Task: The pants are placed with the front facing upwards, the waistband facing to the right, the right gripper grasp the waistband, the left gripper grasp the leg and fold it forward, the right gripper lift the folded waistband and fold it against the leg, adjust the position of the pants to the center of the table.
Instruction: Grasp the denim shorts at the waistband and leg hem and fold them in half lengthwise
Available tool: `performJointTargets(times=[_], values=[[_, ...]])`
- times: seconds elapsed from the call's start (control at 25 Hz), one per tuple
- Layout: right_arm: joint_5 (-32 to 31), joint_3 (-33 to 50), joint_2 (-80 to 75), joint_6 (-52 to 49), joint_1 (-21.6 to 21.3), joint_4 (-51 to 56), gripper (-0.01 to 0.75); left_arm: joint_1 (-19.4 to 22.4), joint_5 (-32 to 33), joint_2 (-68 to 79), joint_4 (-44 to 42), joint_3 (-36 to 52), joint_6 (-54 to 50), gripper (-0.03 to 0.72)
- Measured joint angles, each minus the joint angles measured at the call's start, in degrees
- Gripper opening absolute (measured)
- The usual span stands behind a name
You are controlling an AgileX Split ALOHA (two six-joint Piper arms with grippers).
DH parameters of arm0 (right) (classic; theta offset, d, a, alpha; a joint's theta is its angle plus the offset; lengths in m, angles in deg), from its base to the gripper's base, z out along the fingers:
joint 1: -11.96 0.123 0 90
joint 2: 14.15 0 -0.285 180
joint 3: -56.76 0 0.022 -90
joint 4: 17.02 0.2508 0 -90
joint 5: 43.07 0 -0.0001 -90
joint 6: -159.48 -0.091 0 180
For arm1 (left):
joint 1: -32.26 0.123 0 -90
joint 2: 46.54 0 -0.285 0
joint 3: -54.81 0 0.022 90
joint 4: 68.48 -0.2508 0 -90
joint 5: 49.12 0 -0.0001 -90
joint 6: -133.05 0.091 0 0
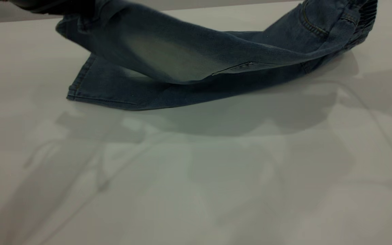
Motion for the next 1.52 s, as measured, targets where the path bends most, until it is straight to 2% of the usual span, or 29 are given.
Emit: performJointTargets(times=[0.12, 0.36, 0.6, 1.0, 1.36, 1.52], values=[[-1.9, -0.5, -3.1, 3.6, 0.0, 2.4, 0.036, 0.0, -0.9, 0.0, 0.0, 0.0, 0.0, 0.029], [-6.5, -3.9, -8.0, 3.8, 0.5, 2.5, 0.036, 0.0, -1.1, 2.2, 0.0, -2.8, 0.0, 0.029], [-6.6, -6.0, -9.5, 3.8, 0.5, 2.5, 0.036, 0.1, -0.4, 7.1, -0.2, -8.6, 0.0, 0.029], [-2.2, -8.2, -9.6, 3.8, 0.5, 2.4, 0.036, 0.1, 3.4, 16.0, -0.3, -18.8, 2.9, 0.029], [-1.9, -10.1, -10.0, 3.8, 0.5, 2.4, 0.036, 5.3, 8.4, 17.6, -0.3, -21.8, 3.1, 0.029], [-2.0, -10.9, -11.6, 3.8, 0.5, 2.4, 0.036, 6.4, 8.4, 17.6, -0.2, -21.8, 3.0, 0.029]])
